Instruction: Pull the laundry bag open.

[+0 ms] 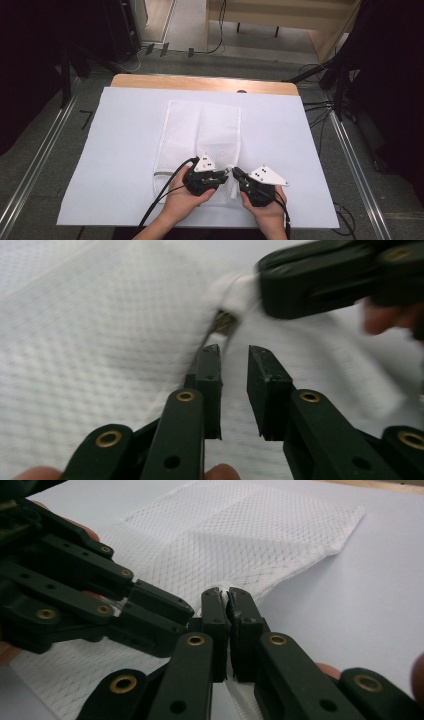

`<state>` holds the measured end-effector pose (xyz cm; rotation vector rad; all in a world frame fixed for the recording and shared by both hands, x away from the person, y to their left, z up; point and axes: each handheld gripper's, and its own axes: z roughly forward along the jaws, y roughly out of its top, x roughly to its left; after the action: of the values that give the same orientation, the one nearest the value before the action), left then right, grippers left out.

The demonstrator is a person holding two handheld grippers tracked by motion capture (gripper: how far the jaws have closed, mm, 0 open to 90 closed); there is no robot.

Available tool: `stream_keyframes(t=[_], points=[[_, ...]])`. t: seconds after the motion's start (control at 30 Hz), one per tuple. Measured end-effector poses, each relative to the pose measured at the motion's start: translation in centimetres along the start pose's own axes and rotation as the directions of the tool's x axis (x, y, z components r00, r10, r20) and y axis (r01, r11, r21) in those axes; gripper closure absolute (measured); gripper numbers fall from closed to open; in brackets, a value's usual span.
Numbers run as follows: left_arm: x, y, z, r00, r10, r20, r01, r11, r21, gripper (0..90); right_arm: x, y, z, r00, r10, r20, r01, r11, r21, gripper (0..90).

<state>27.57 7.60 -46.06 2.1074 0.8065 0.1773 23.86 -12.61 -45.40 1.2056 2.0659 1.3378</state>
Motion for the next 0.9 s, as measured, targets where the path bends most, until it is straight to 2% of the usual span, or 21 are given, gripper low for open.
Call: stream_keyframes(t=[0.03,0.13,0.3,0.37,0.4,0.43,0.5,0.6,0.9], points=[[0.4,-0.1,0.0,0.9997,-0.009,-0.024,0.009,1.0,-0.003,72.0,0.1,0.0,-0.1,1.0,0.0,-0.003,0.0,1.0,-0.003,88.5],[0.7,0.0,0.0,1.0,0.0,-0.005,0.0,0.9998,-0.018,68.2,0.1,0.1,-0.2,0.9997,0.002,-0.024,-0.002,1.0,-0.007,88.5],[0.7,0.1,0.3,0.9997,0.011,0.024,-0.01,0.9999,-0.011,71.5,0.3,0.2,-0.1,0.9995,-0.005,-0.032,0.004,1.0,-0.01,88.5],[0.4,0.0,0.4,0.9988,0.031,0.037,-0.031,0.9995,-0.003,72.2,0.3,0.2,-0.1,0.9996,-0.006,-0.029,0.006,1.0,-0.012,88.5],[0.1,0.0,0.3,0.9979,0.059,0.028,-0.059,0.9983,-0.001,76.5,0.3,0.3,-0.1,0.9997,-0.008,-0.023,0.008,1.0,-0.014,88.5],[0.0,0.0,0.3,0.9974,0.068,0.025,-0.067,0.9977,-0.007,78.2,0.3,0.3,-0.1,0.9997,-0.012,-0.021,0.011,1.0,-0.015,88.5],[0.0,0.0,0.2,0.9976,0.066,0.021,-0.066,0.9978,-0.006,81.2,0.2,0.3,-0.1,0.9997,-0.013,-0.019,0.013,1.0,-0.015,88.6],[0.2,0.1,-0.2,0.9982,0.038,0.046,-0.037,0.9989,-0.027,81.8,0.0,0.3,-0.3,0.9999,-0.004,-0.011,0.004,1.0,-0.023,88.6],[0.1,0.3,-0.9,0.997,0.02,0.075,-0.016,0.9986,-0.051,81.5,0.0,0.2,-0.4,0.9998,-0.016,0.012,0.016,1.0,-0.012,88.6]])
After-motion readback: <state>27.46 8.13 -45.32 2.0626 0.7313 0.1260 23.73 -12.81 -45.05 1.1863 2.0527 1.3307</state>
